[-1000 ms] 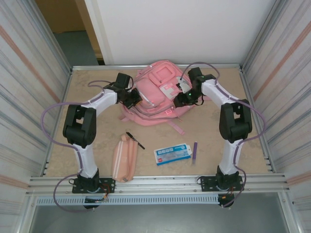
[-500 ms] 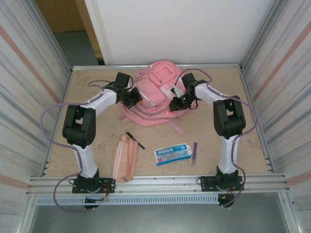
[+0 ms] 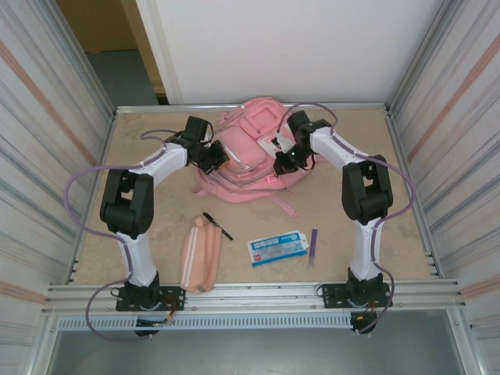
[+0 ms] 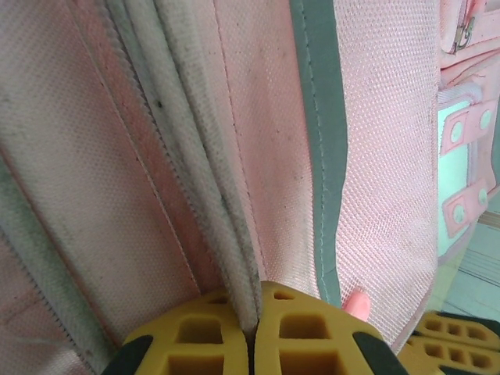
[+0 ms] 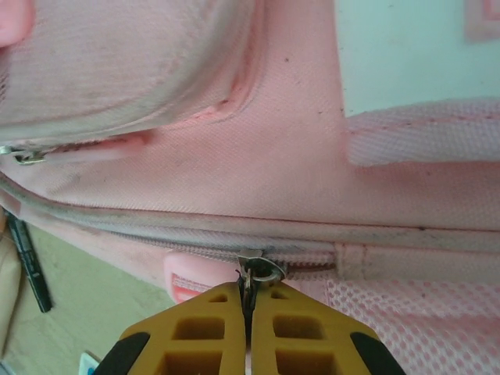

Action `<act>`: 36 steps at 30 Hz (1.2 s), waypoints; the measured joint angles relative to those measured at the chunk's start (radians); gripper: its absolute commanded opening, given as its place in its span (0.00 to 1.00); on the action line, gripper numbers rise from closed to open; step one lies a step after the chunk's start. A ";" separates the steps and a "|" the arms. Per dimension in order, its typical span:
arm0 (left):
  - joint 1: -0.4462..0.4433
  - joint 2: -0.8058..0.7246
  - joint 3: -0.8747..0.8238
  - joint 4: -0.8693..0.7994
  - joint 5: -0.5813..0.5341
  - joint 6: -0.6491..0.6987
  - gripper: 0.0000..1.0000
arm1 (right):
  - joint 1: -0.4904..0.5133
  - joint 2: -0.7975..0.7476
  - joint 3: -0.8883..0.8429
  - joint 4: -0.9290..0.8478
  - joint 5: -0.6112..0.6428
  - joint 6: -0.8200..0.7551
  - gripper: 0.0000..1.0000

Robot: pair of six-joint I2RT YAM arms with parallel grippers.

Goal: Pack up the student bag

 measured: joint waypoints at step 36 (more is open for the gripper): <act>-0.017 -0.002 -0.010 0.110 0.029 -0.010 0.44 | 0.244 -0.070 -0.219 0.353 -0.119 0.375 0.38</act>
